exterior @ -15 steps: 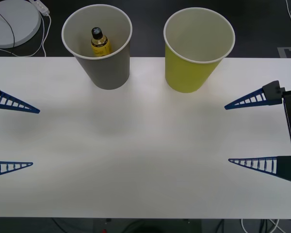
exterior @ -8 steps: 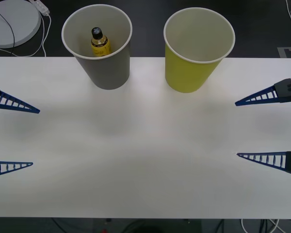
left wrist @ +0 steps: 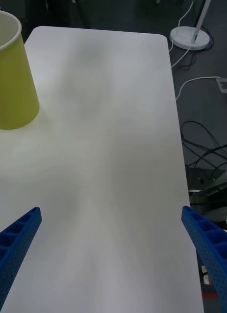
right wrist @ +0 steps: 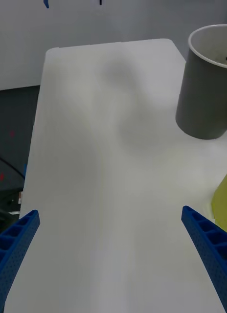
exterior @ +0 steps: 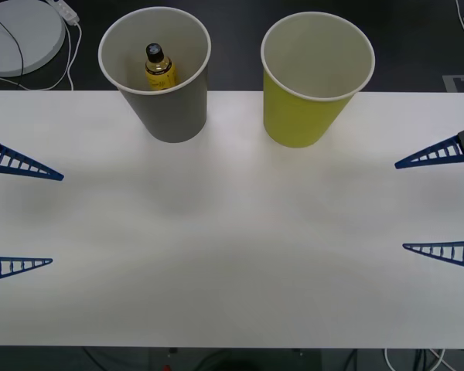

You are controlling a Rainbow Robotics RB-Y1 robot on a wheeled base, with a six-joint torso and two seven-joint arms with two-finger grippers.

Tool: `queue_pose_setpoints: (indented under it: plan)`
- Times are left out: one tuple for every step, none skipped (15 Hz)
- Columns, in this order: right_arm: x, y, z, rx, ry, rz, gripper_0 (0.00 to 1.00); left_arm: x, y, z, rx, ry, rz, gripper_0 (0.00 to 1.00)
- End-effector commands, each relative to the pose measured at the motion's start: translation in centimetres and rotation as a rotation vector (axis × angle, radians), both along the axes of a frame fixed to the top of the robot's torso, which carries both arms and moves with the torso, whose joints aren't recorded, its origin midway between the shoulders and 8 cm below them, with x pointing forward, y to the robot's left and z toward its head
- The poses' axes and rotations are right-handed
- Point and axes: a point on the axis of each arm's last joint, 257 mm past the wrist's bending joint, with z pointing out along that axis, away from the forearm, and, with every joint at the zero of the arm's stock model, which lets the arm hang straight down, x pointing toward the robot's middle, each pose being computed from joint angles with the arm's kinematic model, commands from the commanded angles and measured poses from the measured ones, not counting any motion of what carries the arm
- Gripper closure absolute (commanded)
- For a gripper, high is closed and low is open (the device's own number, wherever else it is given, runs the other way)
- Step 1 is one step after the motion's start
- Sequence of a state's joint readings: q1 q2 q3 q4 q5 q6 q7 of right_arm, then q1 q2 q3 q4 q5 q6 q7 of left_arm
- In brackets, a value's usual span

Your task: Put the can into the green bin and the plastic bottle into the gray bin

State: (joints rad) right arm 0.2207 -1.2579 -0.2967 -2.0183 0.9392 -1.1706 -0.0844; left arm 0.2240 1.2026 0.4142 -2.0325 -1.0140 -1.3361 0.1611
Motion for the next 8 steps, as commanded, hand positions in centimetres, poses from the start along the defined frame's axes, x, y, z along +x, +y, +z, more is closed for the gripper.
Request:
queue_pose_setpoints:
  plan:
    - [-0.48, -0.49, 0.16, 0.021, 0.013, 0.023, 0.00, 0.00, 0.00, 0.00, 0.000, 0.000, 0.000, 0.00]
    - [-0.47, -0.74, 0.21, 0.022, 0.009, 0.027, 0.00, 0.00, 0.00, 0.00, 0.000, 0.000, 0.000, 0.00]
    - [-0.53, -0.92, 0.23, 0.029, 0.012, 0.028, 0.00, 0.00, 0.00, 0.00, 0.000, 0.000, 0.000, 0.00]
    - [-0.59, -1.06, 0.42, 0.041, 0.015, 0.033, 0.00, 0.00, 0.00, 0.00, 0.000, 0.000, 0.000, 0.00]
    - [-0.70, -1.18, 0.61, 0.052, 0.016, 0.039, 0.00, 0.00, 0.00, 0.00, 0.000, 0.000, 0.000, 0.00]
    - [-0.89, -1.20, 0.75, 0.061, 0.017, 0.048, 0.00, 0.00, 0.00, 0.00, 0.000, 0.000, 0.000, 0.00]
    - [-0.86, -1.32, 0.83, 0.067, 0.015, 0.048, 0.00, 0.00, 0.00, 0.00, 0.000, 0.000, 0.000, 0.00]
    - [-0.86, -1.32, 0.93, 0.074, 0.012, 0.049, 0.00, 0.00, 0.00, 0.00, 0.000, 0.000, 0.000, 0.00]
